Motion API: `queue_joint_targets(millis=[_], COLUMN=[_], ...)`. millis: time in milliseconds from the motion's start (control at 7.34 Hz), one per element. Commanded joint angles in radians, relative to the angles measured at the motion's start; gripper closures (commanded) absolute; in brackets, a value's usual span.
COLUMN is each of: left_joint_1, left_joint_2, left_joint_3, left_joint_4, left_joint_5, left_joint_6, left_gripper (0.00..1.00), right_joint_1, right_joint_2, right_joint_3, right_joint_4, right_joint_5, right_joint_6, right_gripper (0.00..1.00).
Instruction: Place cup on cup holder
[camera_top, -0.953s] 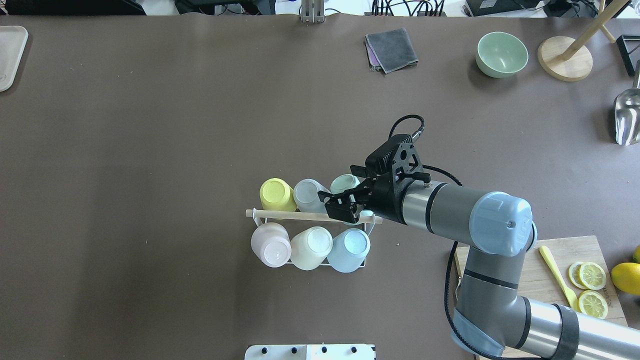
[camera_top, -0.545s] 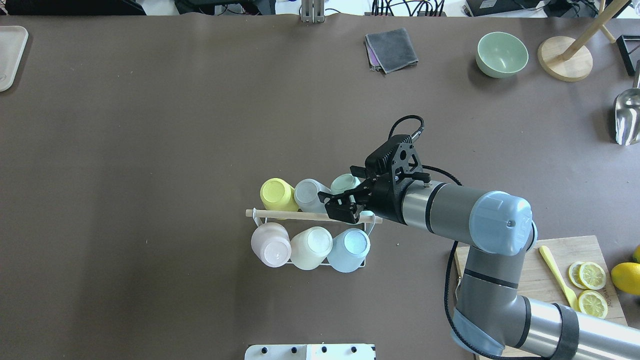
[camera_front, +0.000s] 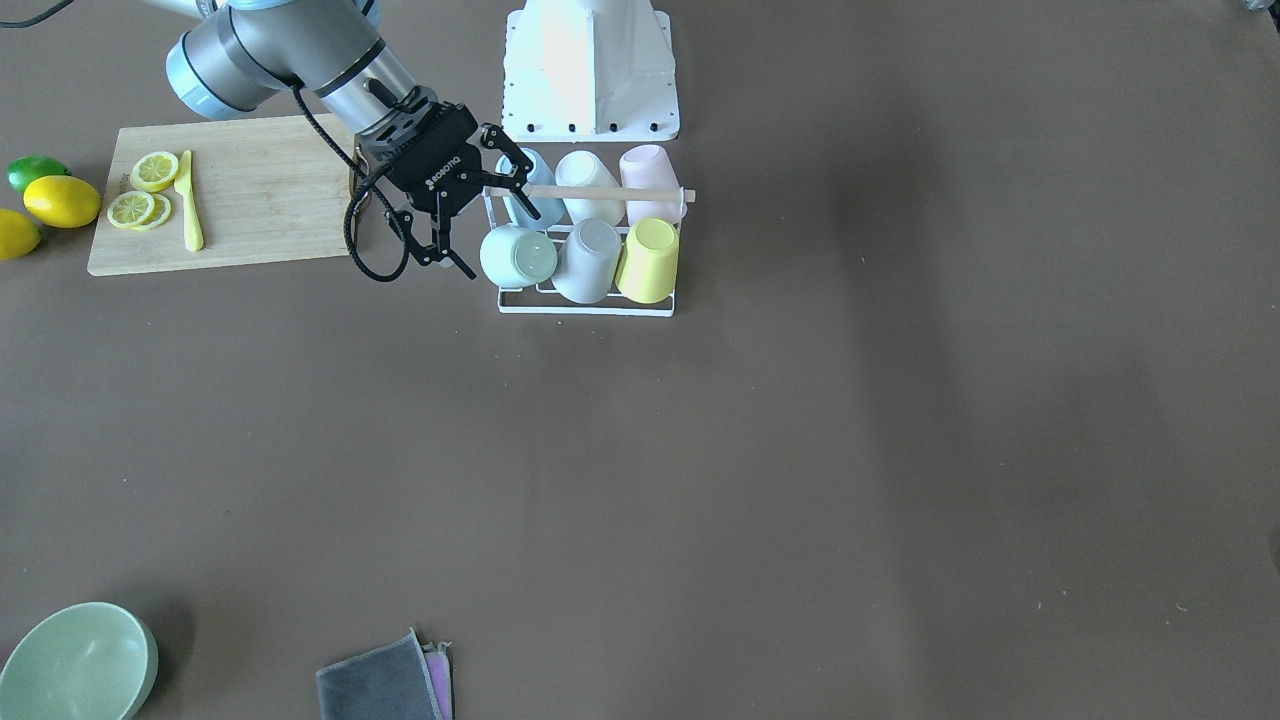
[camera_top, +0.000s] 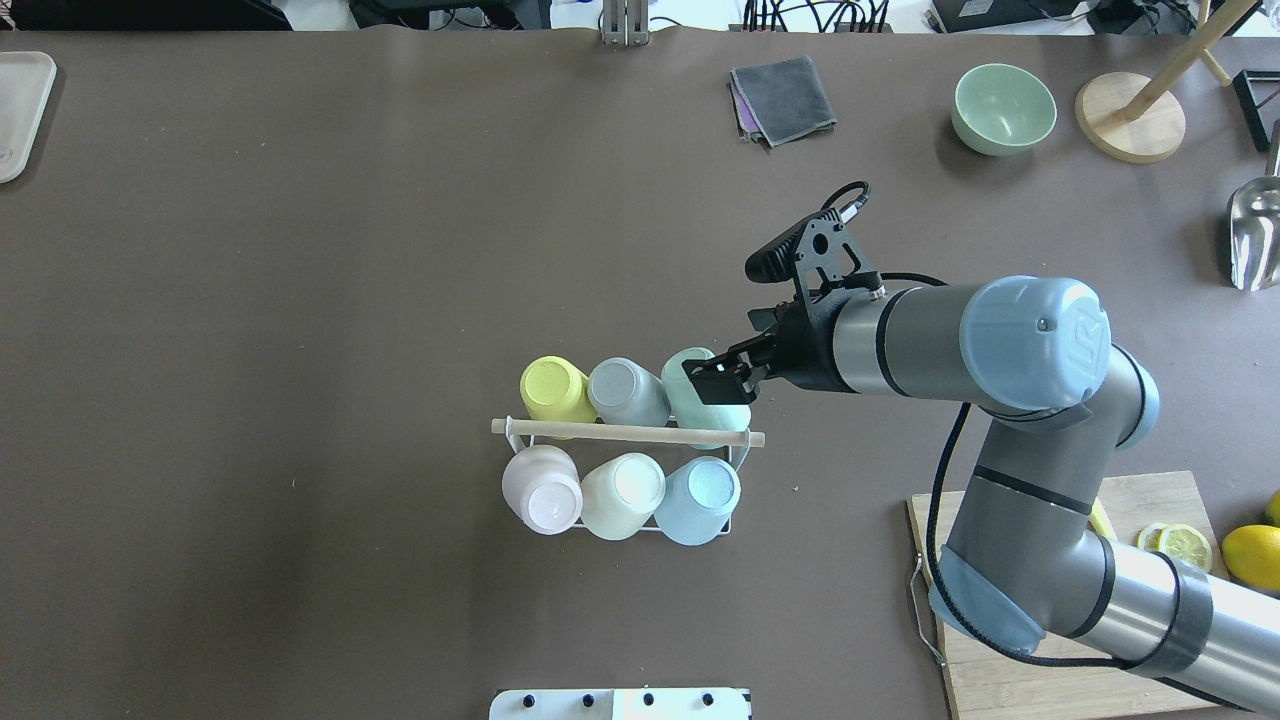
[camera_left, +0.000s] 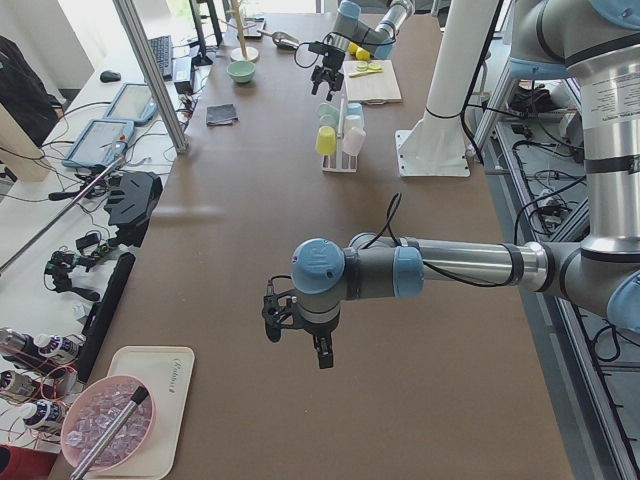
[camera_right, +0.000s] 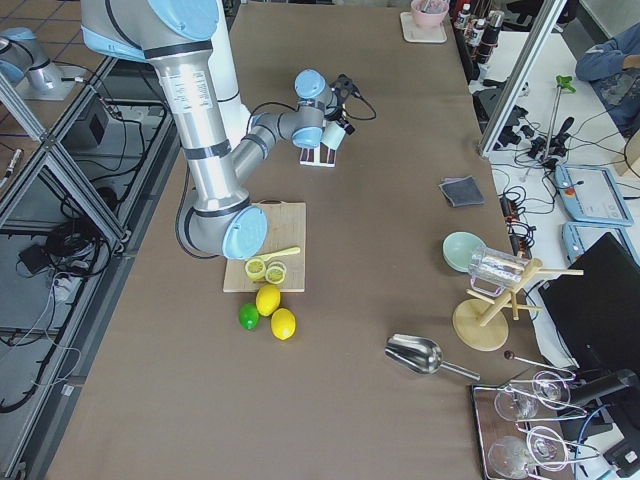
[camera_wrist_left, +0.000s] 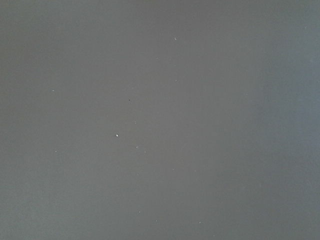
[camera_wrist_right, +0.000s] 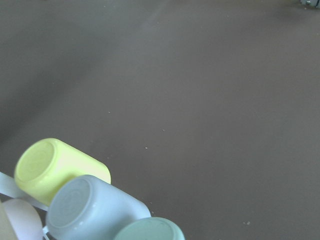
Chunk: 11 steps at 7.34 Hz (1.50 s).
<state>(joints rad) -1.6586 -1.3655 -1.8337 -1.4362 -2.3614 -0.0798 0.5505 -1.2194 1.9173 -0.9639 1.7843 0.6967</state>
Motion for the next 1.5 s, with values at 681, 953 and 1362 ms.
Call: queue_joint_targets(millis=[681, 953, 1362], left_joint_1=[0.000, 0.000, 0.000], left_joint_2=[-0.018, -0.015, -0.012], left_joint_3=[0.016, 0.021, 0.021], left_joint_4=[-0.003, -0.003, -0.003], left_joint_5=[0.001, 0.002, 0.001], left_joint_6=[0.006, 0.008, 0.008], left_gripper=[0.01, 0.01, 0.01], right_joint_1=[0.252, 0.343, 0.558], right_joint_2=[-0.003, -0.006, -0.054], right_joint_3=[0.009, 0.008, -0.099], right_joint_4=[-0.678, -0.853, -0.858], right_joint_5=[0.185, 0.185, 0.393], right_joint_6=[-0.164, -0.343, -0.355], right_gripper=[0.00, 0.00, 0.00])
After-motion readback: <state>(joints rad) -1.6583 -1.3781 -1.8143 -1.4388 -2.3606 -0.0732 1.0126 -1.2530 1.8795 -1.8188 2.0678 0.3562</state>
